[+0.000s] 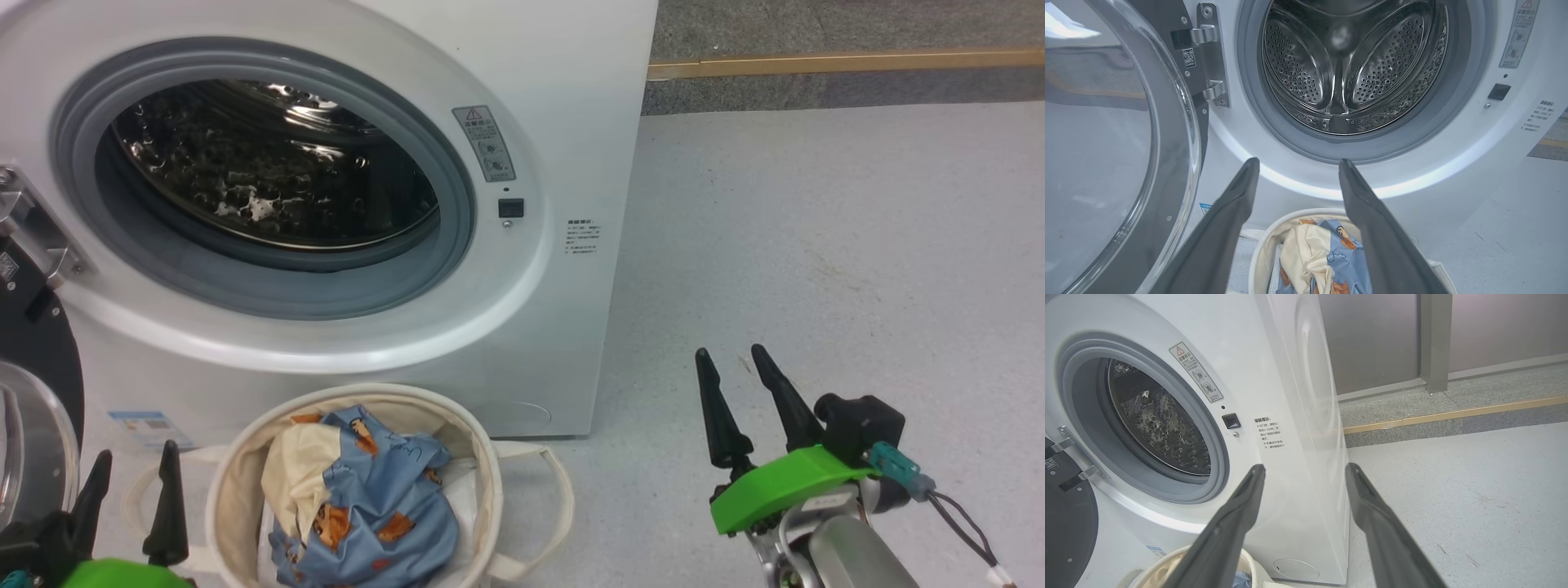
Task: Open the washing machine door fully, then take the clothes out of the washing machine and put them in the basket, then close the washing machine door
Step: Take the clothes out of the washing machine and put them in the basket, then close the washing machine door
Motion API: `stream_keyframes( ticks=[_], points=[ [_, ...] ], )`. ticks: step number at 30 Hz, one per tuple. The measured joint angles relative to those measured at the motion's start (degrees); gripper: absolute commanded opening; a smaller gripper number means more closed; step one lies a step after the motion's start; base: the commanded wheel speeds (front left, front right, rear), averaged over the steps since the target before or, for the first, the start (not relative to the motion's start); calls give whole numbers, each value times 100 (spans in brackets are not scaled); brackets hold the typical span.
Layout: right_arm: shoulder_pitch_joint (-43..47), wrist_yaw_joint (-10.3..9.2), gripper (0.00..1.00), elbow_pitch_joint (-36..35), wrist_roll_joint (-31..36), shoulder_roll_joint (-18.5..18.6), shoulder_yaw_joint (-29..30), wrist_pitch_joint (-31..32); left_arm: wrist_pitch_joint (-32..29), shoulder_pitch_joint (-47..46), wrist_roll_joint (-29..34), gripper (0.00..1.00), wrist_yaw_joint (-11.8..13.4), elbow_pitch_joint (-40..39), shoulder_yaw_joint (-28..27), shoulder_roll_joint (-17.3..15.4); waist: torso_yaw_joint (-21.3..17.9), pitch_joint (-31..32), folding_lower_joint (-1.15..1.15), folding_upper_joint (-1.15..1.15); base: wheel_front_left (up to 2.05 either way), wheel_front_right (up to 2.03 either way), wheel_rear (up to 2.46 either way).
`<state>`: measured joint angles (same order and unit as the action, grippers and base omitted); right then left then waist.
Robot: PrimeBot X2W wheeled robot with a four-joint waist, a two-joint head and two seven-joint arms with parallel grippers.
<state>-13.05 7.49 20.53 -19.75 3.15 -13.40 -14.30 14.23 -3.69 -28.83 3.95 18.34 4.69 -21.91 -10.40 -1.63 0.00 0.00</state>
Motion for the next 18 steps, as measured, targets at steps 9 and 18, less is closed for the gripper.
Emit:
stream_keyframes(
  ticks=[9, 18],
  points=[
    [0, 0, 100, 2, 0, 0, -2, 0, 0, -4, -5, 100, -76, 34, -3, -7, 10, -1, 0, 0, 0, 0, 0],
    [0, 0, 100, 14, 0, 0, -24, 0, 1, -6, -5, 100, -154, 64, -3, -5, 26, -1, 0, 0, 0, 0, 0]
  ],
)
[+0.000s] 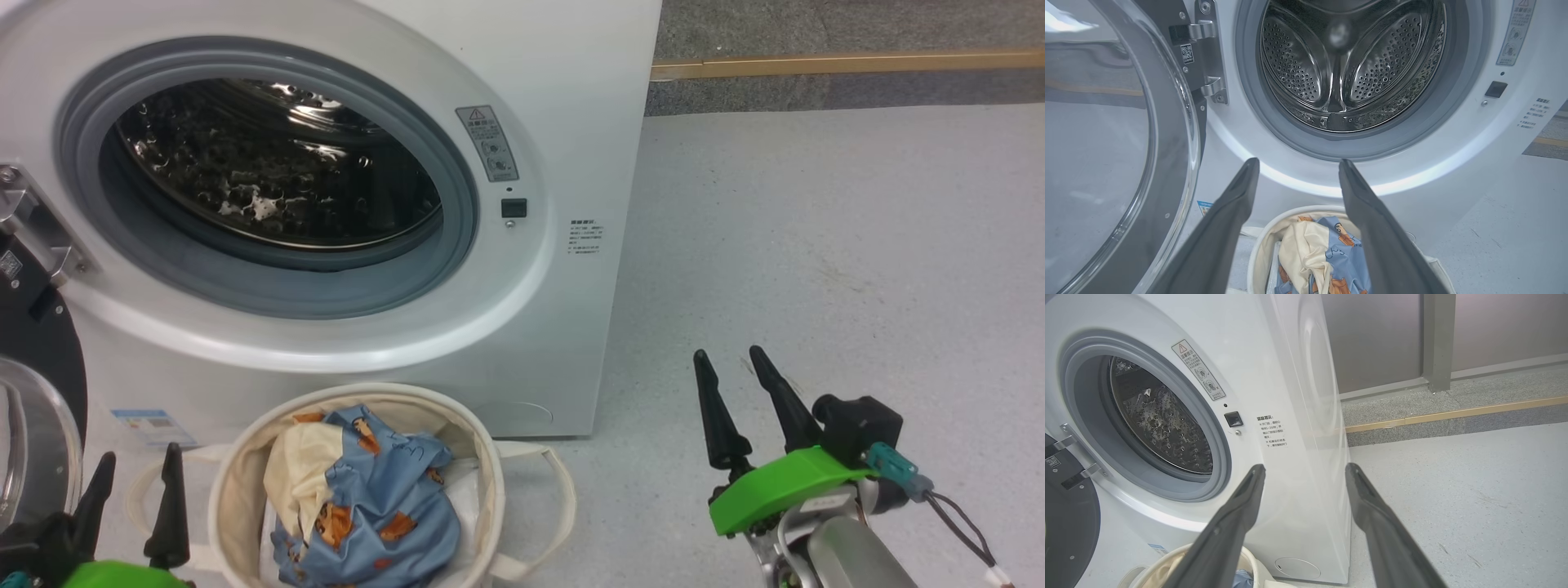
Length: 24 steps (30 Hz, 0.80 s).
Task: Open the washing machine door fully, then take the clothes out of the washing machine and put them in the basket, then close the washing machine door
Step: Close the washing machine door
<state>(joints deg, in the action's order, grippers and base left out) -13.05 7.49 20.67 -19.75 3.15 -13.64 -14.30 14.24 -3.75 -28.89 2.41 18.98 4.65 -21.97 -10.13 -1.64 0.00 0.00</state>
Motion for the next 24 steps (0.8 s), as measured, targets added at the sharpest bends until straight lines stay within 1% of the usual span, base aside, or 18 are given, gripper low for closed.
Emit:
stream_keyframes(
  ticks=[5, 11, 16, 24],
  points=[
    [0, 0, 100, 19, 0, 0, -5, 0, 0, -18, -46, 100, -25, 78, 0, 1, 3, 1, 0, 0, -18, 6, 11],
    [-1, 0, 100, 31, 0, 1, -9, 0, 1, -51, -46, 100, -42, 131, 1, 7, 4, 0, 0, 0, -109, 54, 55],
    [-2, 0, 100, 31, 0, -3, -21, 0, 1, -107, -46, 100, -42, 165, -3, 7, 14, -7, 0, 0, -178, 135, 43],
    [0, 0, 100, 42, 0, 0, -24, 0, 5, -114, -46, 100, -63, 189, -3, 5, 6, -17, 0, 0, -228, 186, 42]
  ],
)
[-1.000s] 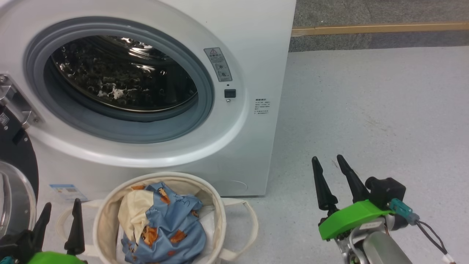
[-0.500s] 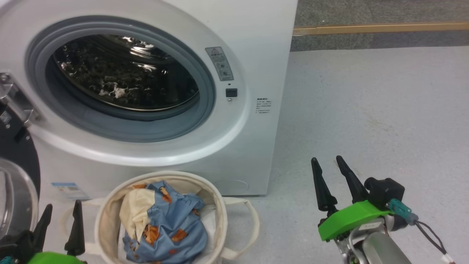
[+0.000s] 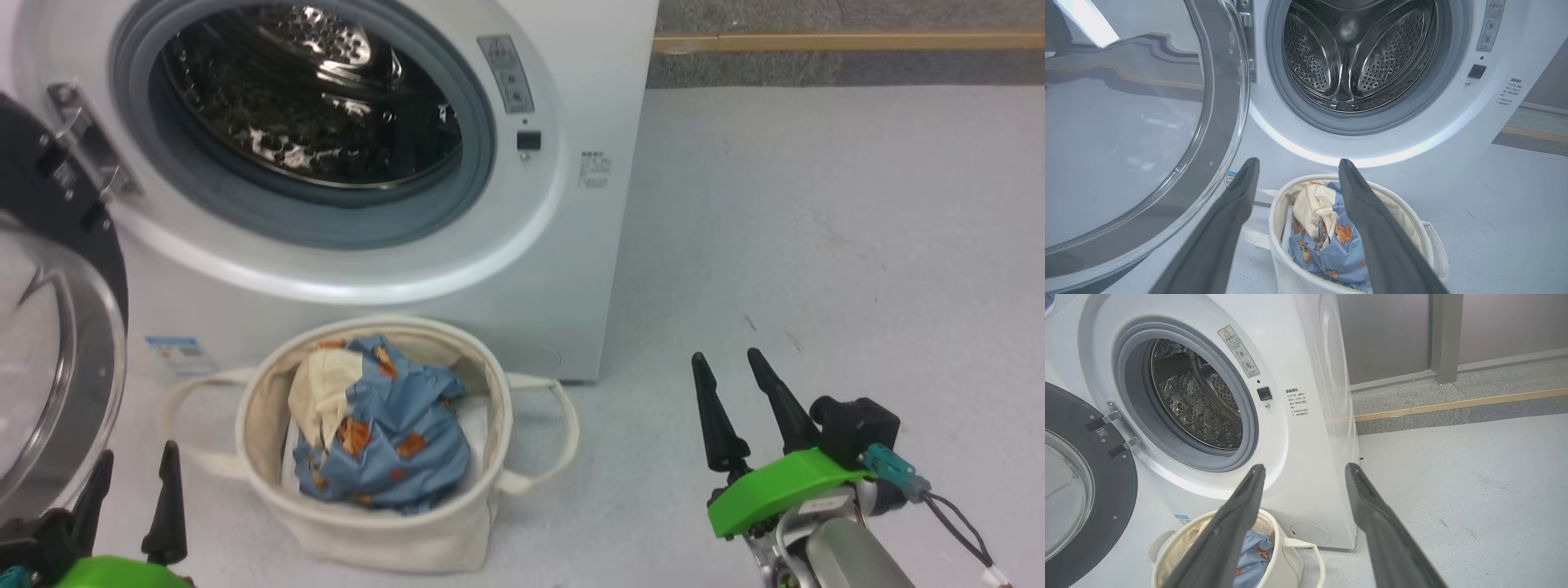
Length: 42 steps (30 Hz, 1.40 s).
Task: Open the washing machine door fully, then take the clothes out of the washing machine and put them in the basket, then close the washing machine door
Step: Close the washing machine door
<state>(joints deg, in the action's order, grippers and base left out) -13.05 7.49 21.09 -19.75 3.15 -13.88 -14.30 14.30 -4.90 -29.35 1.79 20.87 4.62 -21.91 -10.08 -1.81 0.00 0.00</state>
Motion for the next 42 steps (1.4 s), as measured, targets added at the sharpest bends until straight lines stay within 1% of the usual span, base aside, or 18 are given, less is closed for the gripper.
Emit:
stream_keyframes(
  ticks=[5, 11, 15, 18, 21, 28, 35, 42],
  points=[
    [0, 0, 100, 0, 0, 0, 0, 0, 0, 0, 73, 100, -30, -2, 2, -1, 3, -8, 0, 0, -159, 155, 4],
    [5, 0, 100, 0, -1, 0, -33, 0, 0, 10, 152, 100, -29, -41, -27, 10, -3, -11, 0, 0, -84, 84, 0],
    [5, 0, 100, 0, -1, 0, -51, 0, 0, 9, 190, 100, -21, -57, -148, 21, -17, -11, 0, 0, -27, 27, 0],
    [5, 0, 100, 0, -1, 0, -54, 0, 0, 9, 179, 100, -21, -108, -288, 121, -7, -11, 0, 0, 0, 0, 0],
    [4, 0, 100, 0, -1, 0, -57, 0, 0, 9, 267, 100, 1, -164, -367, 132, 9, -12, 0, 0, 0, 0, 0],
    [4, 0, 100, 1, -2, 0, -83, 0, 0, 9, 450, 100, -26, -219, -459, 160, 77, 15, 0, 0, 0, 0, 0],
    [5, 0, 100, 1, -3, 0, -92, 0, 0, 10, 543, 100, -34, -220, -647, 250, 268, 21, 0, 0, 0, 0, 0],
    [31, 0, 100, 1, -52, 0, -151, 0, 0, 18, 604, 100, -37, -221, -886, 323, 645, 55, 0, 0, 0, 0, 0]
  ],
)
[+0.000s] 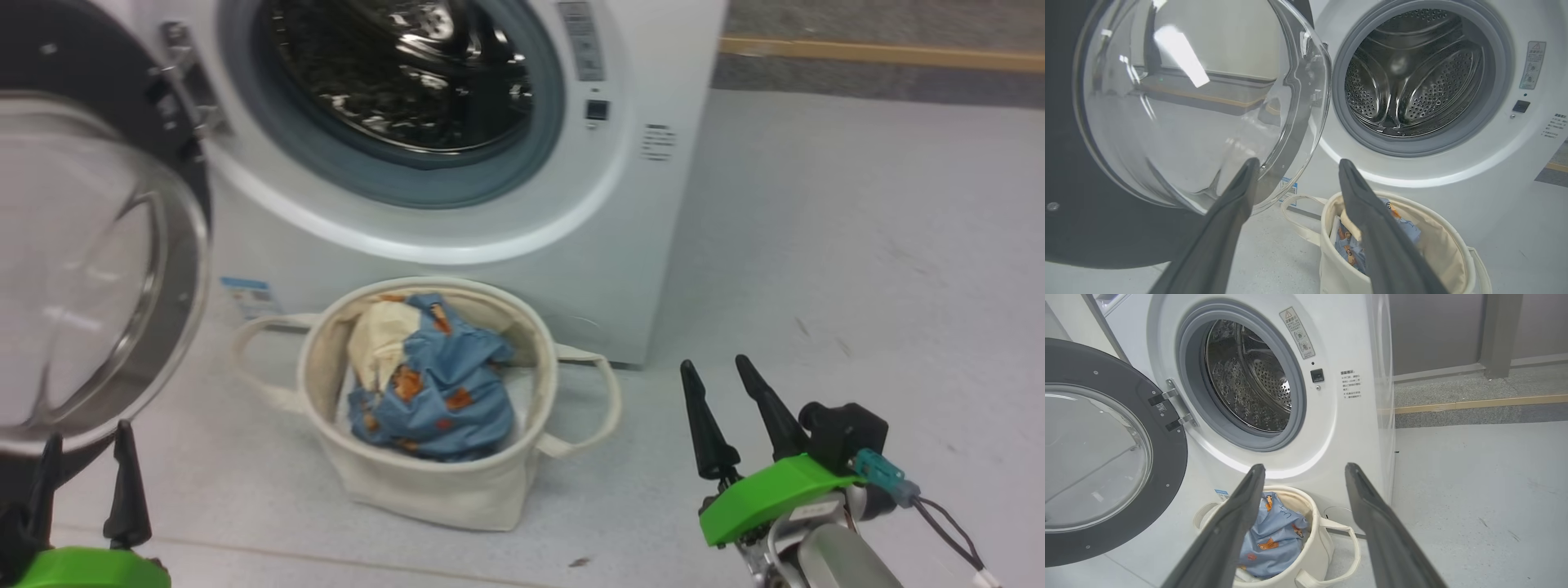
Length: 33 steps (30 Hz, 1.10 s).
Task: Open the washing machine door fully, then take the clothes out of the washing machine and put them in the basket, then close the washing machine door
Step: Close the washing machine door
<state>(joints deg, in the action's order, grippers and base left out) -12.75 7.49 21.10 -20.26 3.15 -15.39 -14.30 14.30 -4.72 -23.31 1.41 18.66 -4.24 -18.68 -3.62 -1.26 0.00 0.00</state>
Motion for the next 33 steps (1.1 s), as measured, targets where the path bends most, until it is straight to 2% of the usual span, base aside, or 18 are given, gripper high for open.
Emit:
stream_keyframes(
  ticks=[10, 17, 24, 33],
  points=[
    [29, 0, 100, 4, 0, 0, -30, 0, 1, 52, 3, 100, 18, 0, -210, 81, 775, 106, 0, 0, 0, 0, 0],
    [31, 0, 100, 2, -1, 0, -71, 0, 0, 85, 10, 100, 198, 41, -288, 118, 1494, 156, 0, 0, 0, 0, 0],
    [10, 0, 100, -16, 12, 0, -213, 0, 0, 60, -8, 100, 254, 110, -308, 165, 2148, 58, 0, 0, 0, 0, 0],
    [-12, 0, 100, -11, 75, 0, -181, 0, 0, -16, -26, 100, 313, 120, -372, 235, 2656, -31, 0, 0, 0, 0, 0]
  ],
)
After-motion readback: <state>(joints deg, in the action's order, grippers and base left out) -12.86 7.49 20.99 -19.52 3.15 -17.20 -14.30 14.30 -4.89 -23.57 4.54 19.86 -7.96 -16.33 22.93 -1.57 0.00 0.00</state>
